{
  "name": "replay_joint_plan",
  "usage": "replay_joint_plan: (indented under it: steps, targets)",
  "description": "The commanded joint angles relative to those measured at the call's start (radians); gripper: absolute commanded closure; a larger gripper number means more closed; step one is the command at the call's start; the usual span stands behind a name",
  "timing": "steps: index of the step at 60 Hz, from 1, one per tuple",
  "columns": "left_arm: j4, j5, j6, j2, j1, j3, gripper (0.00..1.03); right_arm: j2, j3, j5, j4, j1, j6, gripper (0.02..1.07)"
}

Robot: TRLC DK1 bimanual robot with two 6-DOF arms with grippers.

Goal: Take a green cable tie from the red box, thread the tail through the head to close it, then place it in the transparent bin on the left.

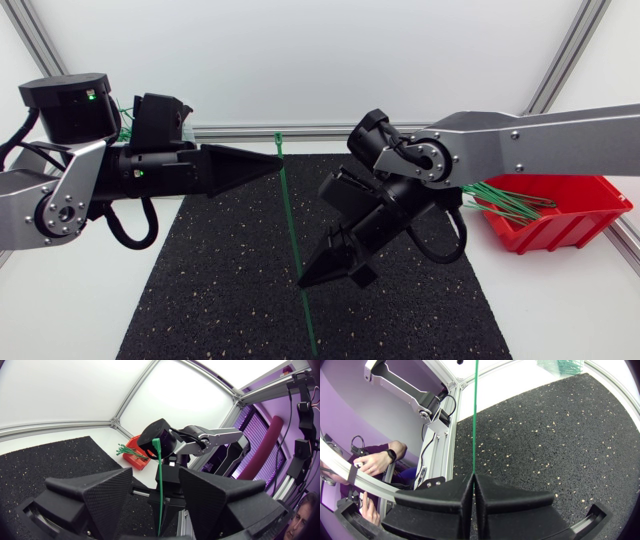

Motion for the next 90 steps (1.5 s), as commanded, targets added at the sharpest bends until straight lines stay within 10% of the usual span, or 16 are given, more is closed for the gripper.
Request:
replay_joint_plan:
  steps: [1, 43, 75, 90]
  targets:
    - [0.02, 0.02, -0.029, 0.012, -0.006, 0.036, 0.39, 0.012, -0.019, -0.012, -0.011, 0.009, -0.022, 1.02]
    - [0.041, 0.019, -0.037, 0.061, 0.016, 0.055, 0.53, 0.012, -0.02, -0.017, -0.012, 0.008, -0.03, 1.02]
    - [0.053, 0.02, -0.048, 0.06, 0.01, 0.046, 0.9, 0.01, -0.017, -0.018, -0.012, 0.003, -0.027, 1.02]
    - [0.053, 0.023, -0.055, 0.058, 0.002, 0.043, 0.91, 0.014, -0.015, -0.018, -0.012, 0.005, -0.025, 1.02]
